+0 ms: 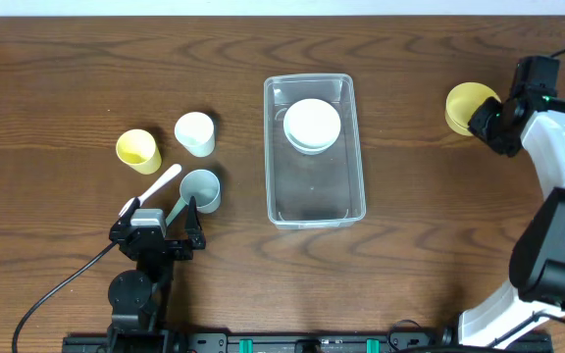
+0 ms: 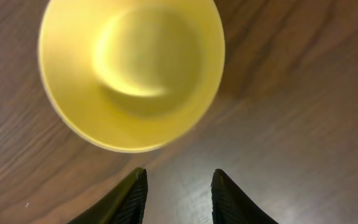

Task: Pack container
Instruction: 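Move right gripper to the yellow bowl and grasp its rim, then carry yellow bowl into container and stack it on white bowl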

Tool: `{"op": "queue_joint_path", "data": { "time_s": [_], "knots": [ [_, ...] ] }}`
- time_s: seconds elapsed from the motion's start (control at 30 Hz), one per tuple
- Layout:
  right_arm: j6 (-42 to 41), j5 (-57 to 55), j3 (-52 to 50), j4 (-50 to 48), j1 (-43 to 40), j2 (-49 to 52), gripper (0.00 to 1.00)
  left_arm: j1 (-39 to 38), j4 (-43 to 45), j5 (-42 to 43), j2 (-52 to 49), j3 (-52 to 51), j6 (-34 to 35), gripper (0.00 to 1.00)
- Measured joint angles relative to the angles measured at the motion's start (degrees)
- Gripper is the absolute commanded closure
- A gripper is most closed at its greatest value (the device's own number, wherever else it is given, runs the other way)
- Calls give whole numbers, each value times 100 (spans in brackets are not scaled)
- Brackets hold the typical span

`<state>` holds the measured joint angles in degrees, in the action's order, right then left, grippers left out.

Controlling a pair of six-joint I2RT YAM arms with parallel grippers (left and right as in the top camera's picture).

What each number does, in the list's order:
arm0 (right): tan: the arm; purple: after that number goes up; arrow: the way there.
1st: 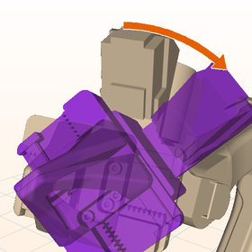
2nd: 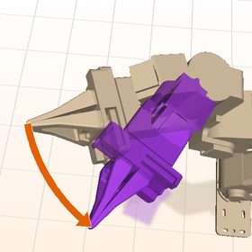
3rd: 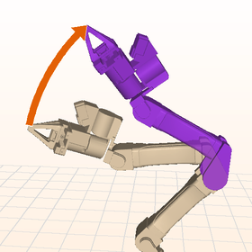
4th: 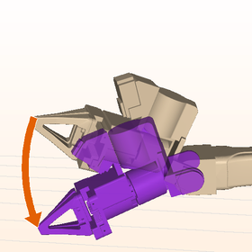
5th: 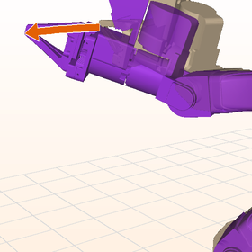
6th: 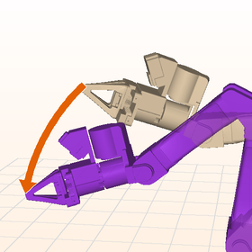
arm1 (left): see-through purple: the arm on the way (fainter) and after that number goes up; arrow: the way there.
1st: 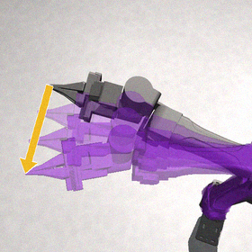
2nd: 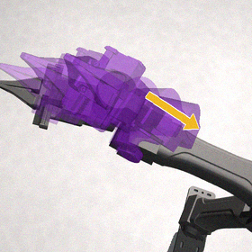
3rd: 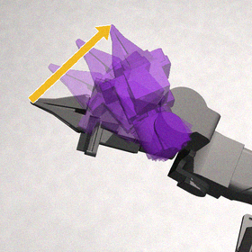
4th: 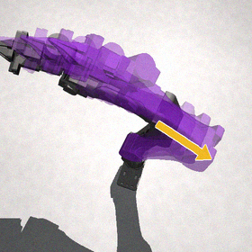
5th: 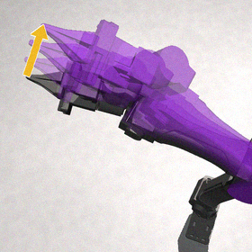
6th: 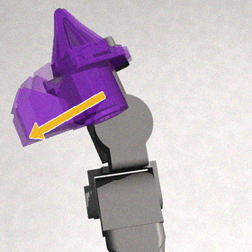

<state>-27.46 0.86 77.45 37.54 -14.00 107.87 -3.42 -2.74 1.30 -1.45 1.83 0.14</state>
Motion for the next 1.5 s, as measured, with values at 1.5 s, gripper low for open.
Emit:
{"op": "queue_joint_path", "data": {
  "time_s": [1.5],
  "knots": [
    [807,1794,-35,-476,625,-1598,99,0,0,0,0,0,0,2]
  ]
}}
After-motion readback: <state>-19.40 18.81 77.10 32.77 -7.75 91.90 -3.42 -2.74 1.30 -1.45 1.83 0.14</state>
